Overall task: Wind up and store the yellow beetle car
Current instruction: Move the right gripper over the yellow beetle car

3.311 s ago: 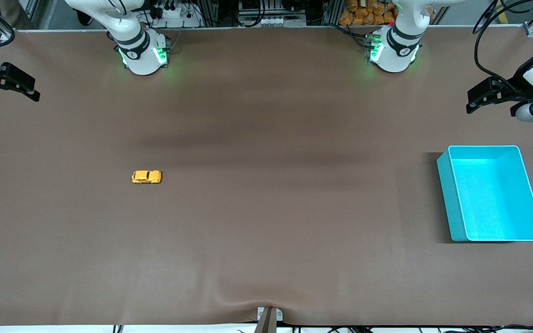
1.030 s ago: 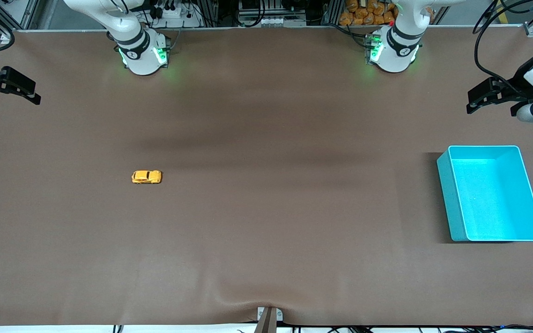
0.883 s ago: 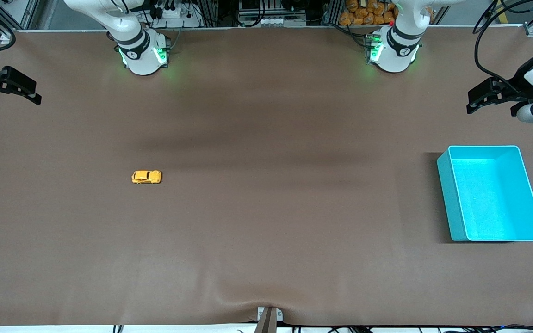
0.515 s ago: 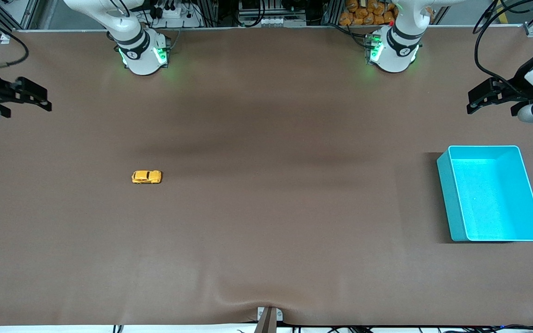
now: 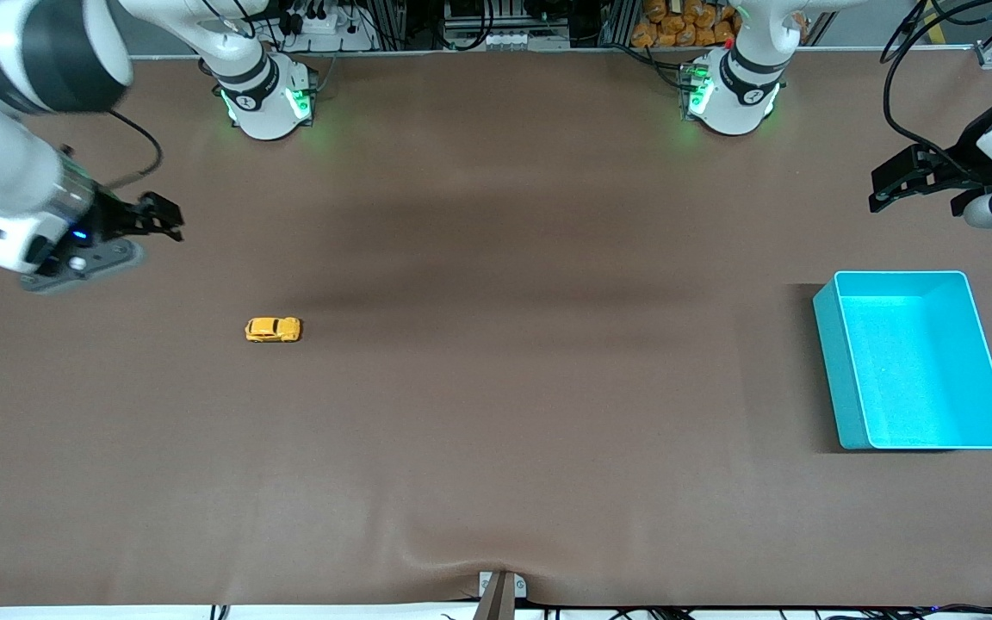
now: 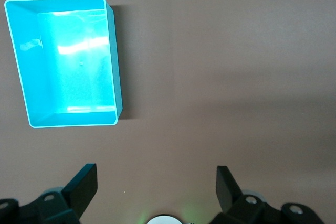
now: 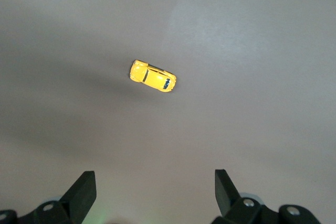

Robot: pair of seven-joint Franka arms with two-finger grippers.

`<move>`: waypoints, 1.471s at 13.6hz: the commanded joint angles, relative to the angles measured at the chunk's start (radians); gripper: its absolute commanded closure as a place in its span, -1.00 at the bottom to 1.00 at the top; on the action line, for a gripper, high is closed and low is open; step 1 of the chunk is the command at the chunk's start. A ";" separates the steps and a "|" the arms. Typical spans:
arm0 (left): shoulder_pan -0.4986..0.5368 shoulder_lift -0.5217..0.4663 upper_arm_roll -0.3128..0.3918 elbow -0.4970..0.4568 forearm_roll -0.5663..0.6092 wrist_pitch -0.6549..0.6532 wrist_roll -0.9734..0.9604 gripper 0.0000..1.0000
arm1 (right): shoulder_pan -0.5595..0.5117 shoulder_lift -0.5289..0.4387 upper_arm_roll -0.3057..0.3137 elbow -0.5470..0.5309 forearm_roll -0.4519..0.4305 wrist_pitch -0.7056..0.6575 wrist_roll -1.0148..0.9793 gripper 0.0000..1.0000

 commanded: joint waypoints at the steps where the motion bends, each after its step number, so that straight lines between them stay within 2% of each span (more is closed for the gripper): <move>1: 0.002 -0.010 -0.001 -0.001 0.003 -0.009 -0.013 -1.00 | -0.032 -0.045 0.022 -0.157 -0.015 0.136 -0.161 -1.00; 4: 0.002 -0.010 0.001 -0.001 0.003 -0.009 -0.011 -1.00 | -0.029 -0.033 0.023 -0.278 -0.016 0.259 -0.225 -1.00; 6: 0.002 -0.010 0.002 -0.001 0.003 -0.009 -0.010 -1.00 | -0.014 -0.027 0.024 -0.358 -0.016 0.383 -0.467 -1.00; 9: 0.002 -0.010 0.002 -0.001 0.002 -0.009 -0.011 -1.00 | -0.002 0.055 0.020 -0.365 -0.016 0.461 -0.661 -1.00; 14: 0.002 -0.010 0.005 -0.001 0.002 -0.009 -0.010 -1.00 | -0.003 0.181 0.022 -0.371 -0.016 0.665 -0.951 -1.00; 17: 0.002 -0.010 0.005 -0.001 0.003 -0.009 -0.011 -1.00 | 0.000 0.264 0.023 -0.369 -0.016 0.748 -0.996 -1.00; 20: 0.002 -0.010 0.005 -0.001 0.003 -0.009 -0.011 -1.00 | 0.003 0.278 0.028 -0.391 -0.016 0.785 -1.023 -0.92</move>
